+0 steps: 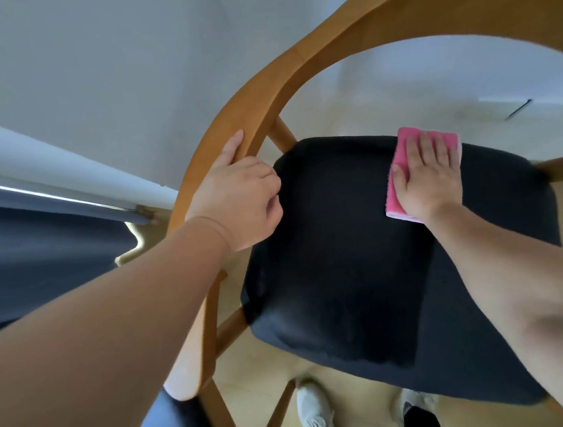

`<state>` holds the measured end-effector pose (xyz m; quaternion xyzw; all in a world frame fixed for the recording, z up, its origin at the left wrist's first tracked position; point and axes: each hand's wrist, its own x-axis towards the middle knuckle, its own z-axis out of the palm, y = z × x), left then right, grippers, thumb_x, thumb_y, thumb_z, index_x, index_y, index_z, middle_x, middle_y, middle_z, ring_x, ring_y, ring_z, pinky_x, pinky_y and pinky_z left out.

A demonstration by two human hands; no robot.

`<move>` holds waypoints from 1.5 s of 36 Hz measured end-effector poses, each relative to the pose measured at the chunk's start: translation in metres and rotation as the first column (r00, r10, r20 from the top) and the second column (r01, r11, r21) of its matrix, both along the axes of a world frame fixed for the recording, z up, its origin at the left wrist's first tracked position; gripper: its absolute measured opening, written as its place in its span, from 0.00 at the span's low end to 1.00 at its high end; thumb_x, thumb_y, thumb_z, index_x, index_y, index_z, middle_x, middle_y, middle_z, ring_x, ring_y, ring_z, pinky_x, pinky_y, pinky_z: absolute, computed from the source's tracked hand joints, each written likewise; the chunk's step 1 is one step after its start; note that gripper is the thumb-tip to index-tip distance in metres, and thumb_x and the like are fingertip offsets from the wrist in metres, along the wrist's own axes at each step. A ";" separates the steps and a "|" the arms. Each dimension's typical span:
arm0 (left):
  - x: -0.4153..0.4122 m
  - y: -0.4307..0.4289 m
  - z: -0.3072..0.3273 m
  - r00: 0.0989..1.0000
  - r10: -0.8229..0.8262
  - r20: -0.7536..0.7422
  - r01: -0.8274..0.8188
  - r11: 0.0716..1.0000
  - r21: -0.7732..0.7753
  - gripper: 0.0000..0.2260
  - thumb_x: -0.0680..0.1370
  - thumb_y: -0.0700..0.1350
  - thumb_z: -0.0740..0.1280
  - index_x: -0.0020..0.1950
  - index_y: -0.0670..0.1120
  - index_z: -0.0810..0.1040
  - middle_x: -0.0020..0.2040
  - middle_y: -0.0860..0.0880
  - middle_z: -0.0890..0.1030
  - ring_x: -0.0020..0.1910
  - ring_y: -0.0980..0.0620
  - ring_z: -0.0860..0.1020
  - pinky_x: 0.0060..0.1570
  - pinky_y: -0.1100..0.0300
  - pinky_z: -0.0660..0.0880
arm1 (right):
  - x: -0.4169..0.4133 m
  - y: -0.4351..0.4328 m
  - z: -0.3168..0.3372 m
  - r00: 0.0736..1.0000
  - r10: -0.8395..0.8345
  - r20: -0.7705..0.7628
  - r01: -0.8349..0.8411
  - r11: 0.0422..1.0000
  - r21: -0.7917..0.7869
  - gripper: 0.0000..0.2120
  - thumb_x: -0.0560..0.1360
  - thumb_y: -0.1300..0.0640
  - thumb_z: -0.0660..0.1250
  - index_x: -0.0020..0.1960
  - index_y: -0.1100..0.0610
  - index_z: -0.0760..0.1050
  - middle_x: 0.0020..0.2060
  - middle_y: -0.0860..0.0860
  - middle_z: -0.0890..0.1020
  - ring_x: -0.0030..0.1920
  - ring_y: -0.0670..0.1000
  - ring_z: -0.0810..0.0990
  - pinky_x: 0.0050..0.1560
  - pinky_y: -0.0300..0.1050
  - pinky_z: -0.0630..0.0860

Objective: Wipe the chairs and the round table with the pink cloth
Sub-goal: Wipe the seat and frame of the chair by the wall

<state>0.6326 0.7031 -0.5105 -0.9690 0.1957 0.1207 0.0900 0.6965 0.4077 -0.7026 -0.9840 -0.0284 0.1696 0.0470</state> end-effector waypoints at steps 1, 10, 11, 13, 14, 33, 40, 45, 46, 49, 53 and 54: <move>0.000 0.000 0.000 1.000 0.000 0.004 0.000 1.000 -0.002 0.16 0.76 0.51 0.53 0.41 0.52 0.80 0.41 0.56 0.80 0.47 0.54 0.77 0.74 0.47 0.45 | -0.003 -0.004 0.000 1.000 -0.006 0.003 0.006 1.000 -0.004 0.33 0.80 0.40 0.40 0.80 0.56 0.46 0.79 0.56 0.52 0.78 0.58 0.47 0.77 0.54 0.39; 0.001 0.000 -0.004 0.998 -0.038 0.052 0.036 0.999 0.033 0.15 0.77 0.51 0.54 0.40 0.53 0.79 0.39 0.56 0.80 0.47 0.53 0.77 0.74 0.46 0.44 | -0.081 -0.020 -0.003 0.997 -0.081 0.006 0.081 0.996 -0.048 0.32 0.80 0.42 0.36 0.79 0.56 0.38 0.79 0.56 0.43 0.78 0.57 0.40 0.77 0.54 0.36; 0.000 0.000 -0.003 0.998 -0.041 0.054 0.039 0.999 0.033 0.15 0.77 0.51 0.55 0.39 0.53 0.79 0.38 0.55 0.80 0.46 0.52 0.77 0.74 0.45 0.46 | -0.096 -0.020 -0.003 0.996 -0.084 -0.001 0.084 0.995 -0.051 0.31 0.80 0.42 0.36 0.79 0.56 0.37 0.79 0.56 0.42 0.78 0.57 0.39 0.76 0.54 0.36; 0.000 -0.002 -0.003 0.997 -0.050 0.055 0.048 0.998 0.047 0.14 0.77 0.50 0.55 0.40 0.52 0.80 0.38 0.54 0.80 0.46 0.52 0.78 0.74 0.45 0.48 | -0.126 -0.019 -0.002 0.996 -0.089 -0.026 0.088 0.995 -0.052 0.31 0.80 0.42 0.36 0.78 0.55 0.35 0.79 0.56 0.41 0.78 0.57 0.38 0.76 0.54 0.35; -0.001 -0.002 -0.002 0.997 -0.054 0.057 0.050 0.997 0.066 0.15 0.77 0.51 0.55 0.40 0.52 0.80 0.39 0.54 0.80 0.47 0.51 0.78 0.74 0.45 0.47 | -0.141 -0.018 -0.001 0.995 -0.094 -0.037 0.092 0.994 -0.052 0.30 0.80 0.42 0.36 0.77 0.55 0.33 0.78 0.56 0.40 0.78 0.57 0.37 0.76 0.54 0.35; -0.035 -0.037 -0.041 0.984 -0.154 -0.084 0.164 0.978 0.125 0.18 0.75 0.48 0.57 0.63 0.48 0.75 0.63 0.47 0.75 0.65 0.46 0.69 0.73 0.45 0.48 | -0.275 -0.004 0.004 0.989 -0.111 -0.102 0.107 0.993 -0.046 0.31 0.79 0.43 0.37 0.77 0.57 0.39 0.76 0.55 0.40 0.77 0.57 0.37 0.76 0.57 0.37; -0.123 -0.103 -0.133 0.917 0.037 -0.398 -0.080 0.993 -0.091 0.27 0.80 0.49 0.53 0.77 0.53 0.46 0.78 0.49 0.44 0.76 0.47 0.45 0.72 0.43 0.46 | -0.262 -0.009 0.004 0.994 -0.109 -0.032 0.109 0.994 0.010 0.31 0.79 0.45 0.44 0.77 0.59 0.48 0.77 0.56 0.49 0.78 0.59 0.48 0.75 0.58 0.44; -0.134 -0.125 -0.159 0.904 0.094 -0.417 -0.164 0.977 -0.135 0.25 0.81 0.51 0.50 0.77 0.53 0.47 0.78 0.50 0.42 0.76 0.45 0.42 0.70 0.39 0.46 | -0.224 -0.020 -0.005 0.995 -0.091 -0.032 0.090 0.996 -0.023 0.31 0.79 0.42 0.37 0.77 0.56 0.36 0.77 0.55 0.39 0.78 0.58 0.40 0.76 0.56 0.35; -0.135 -0.126 -0.162 0.904 0.107 -0.414 -0.176 0.976 -0.131 0.25 0.82 0.51 0.50 0.77 0.52 0.48 0.78 0.49 0.42 0.76 0.45 0.41 0.70 0.38 0.46 | -0.212 -0.023 -0.006 0.995 -0.092 -0.026 0.092 0.995 -0.028 0.31 0.79 0.42 0.36 0.77 0.56 0.36 0.77 0.55 0.40 0.78 0.58 0.40 0.76 0.56 0.35; -0.136 -0.125 -0.166 0.907 0.103 -0.409 -0.171 0.976 -0.133 0.25 0.81 0.52 0.50 0.77 0.53 0.48 0.78 0.49 0.42 0.76 0.45 0.41 0.70 0.38 0.46 | -0.170 -0.033 -0.008 0.996 -0.092 -0.010 0.092 0.995 -0.026 0.32 0.79 0.42 0.36 0.79 0.56 0.39 0.79 0.56 0.44 0.78 0.58 0.41 0.76 0.55 0.36; -0.133 -0.123 -0.165 0.905 0.087 -0.417 -0.154 0.980 -0.130 0.25 0.81 0.53 0.50 0.77 0.53 0.47 0.78 0.49 0.42 0.76 0.45 0.42 0.70 0.38 0.46 | -0.110 -0.048 -0.009 0.999 -0.042 0.019 0.042 0.998 -0.044 0.32 0.80 0.42 0.37 0.79 0.56 0.40 0.79 0.56 0.45 0.78 0.59 0.42 0.75 0.52 0.35; -0.133 -0.123 -0.165 0.901 0.087 -0.425 -0.156 0.979 -0.130 0.25 0.81 0.53 0.50 0.77 0.53 0.47 0.78 0.49 0.42 0.76 0.45 0.41 0.70 0.37 0.46 | -0.095 -0.051 -0.009 0.999 -0.032 0.021 0.033 0.998 -0.049 0.32 0.80 0.42 0.37 0.79 0.56 0.39 0.79 0.56 0.45 0.78 0.59 0.42 0.75 0.52 0.35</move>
